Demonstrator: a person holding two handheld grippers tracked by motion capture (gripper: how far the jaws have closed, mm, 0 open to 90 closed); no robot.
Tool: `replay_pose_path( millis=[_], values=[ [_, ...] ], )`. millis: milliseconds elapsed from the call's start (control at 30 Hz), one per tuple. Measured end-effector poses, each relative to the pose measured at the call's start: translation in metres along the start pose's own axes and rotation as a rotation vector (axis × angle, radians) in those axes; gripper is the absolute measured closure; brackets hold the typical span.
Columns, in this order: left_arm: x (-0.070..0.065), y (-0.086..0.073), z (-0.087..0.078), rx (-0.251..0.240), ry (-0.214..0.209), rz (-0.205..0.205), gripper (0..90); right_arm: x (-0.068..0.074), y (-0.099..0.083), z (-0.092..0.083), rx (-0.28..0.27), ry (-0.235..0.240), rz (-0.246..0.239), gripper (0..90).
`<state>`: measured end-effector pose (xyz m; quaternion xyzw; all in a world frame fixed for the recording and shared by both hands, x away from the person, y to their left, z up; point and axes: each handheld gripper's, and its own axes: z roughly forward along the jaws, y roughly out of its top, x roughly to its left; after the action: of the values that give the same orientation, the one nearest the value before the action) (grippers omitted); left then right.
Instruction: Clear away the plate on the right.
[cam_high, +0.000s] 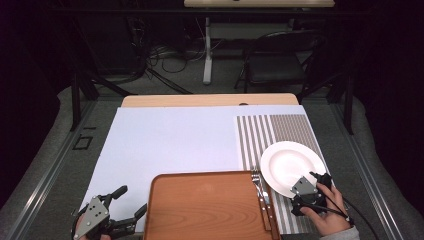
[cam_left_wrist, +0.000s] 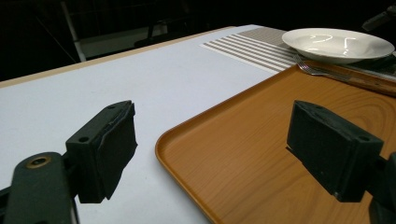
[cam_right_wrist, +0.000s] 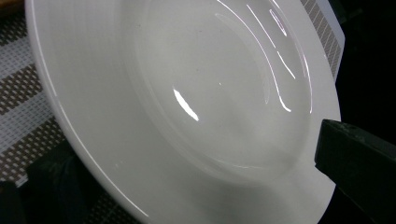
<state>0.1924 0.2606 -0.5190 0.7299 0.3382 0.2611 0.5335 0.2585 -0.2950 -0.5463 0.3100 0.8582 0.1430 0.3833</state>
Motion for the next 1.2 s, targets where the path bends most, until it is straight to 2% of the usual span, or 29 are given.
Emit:
replay_pose_path(
  millis=[33,167,400,533,633,800,833,967,1200],
  values=[
    [-0.0001,-0.0002,0.0004,-0.005,0.002,-0.001,15.8,0.0012,0.0006,0.0001,0.014,-0.01,-0.001,0.0],
    [-0.0002,0.0001,0.0,-0.001,-0.002,0.0,15.8,0.0009,0.0013,0.0021,0.008,-0.027,-0.017,0.0],
    [-0.0002,0.0001,0.0002,0.0,-0.004,0.001,15.8,0.0013,0.0027,0.0048,0.004,-0.035,-0.037,0.0],
    [-0.0003,0.0002,0.0003,0.001,-0.005,0.004,15.8,0.0018,0.0038,0.0044,0.02,-0.037,-0.049,0.0],
    [-0.0006,0.0001,0.0002,-0.002,-0.002,0.001,15.8,0.0014,0.0028,0.0052,0.003,-0.033,-0.052,0.0],
    [-0.0005,0.0001,0.0001,-0.002,-0.003,0.0,15.8,0.0024,0.0022,0.0042,0.006,-0.037,-0.051,0.0],
    [-0.0004,0.0001,0.0,-0.001,-0.003,0.002,15.8,0.0029,0.0016,0.0048,-0.011,-0.042,-0.06,0.0],
    [-0.0004,0.0001,-0.0001,-0.001,-0.004,0.0,15.8,0.0028,0.0017,0.0045,-0.008,-0.042,-0.059,0.0],
    [-0.0003,0.0,0.0007,0.003,-0.005,0.003,15.8,0.0045,0.0037,0.0052,-0.014,-0.066,-0.091,0.0]
  ],
)
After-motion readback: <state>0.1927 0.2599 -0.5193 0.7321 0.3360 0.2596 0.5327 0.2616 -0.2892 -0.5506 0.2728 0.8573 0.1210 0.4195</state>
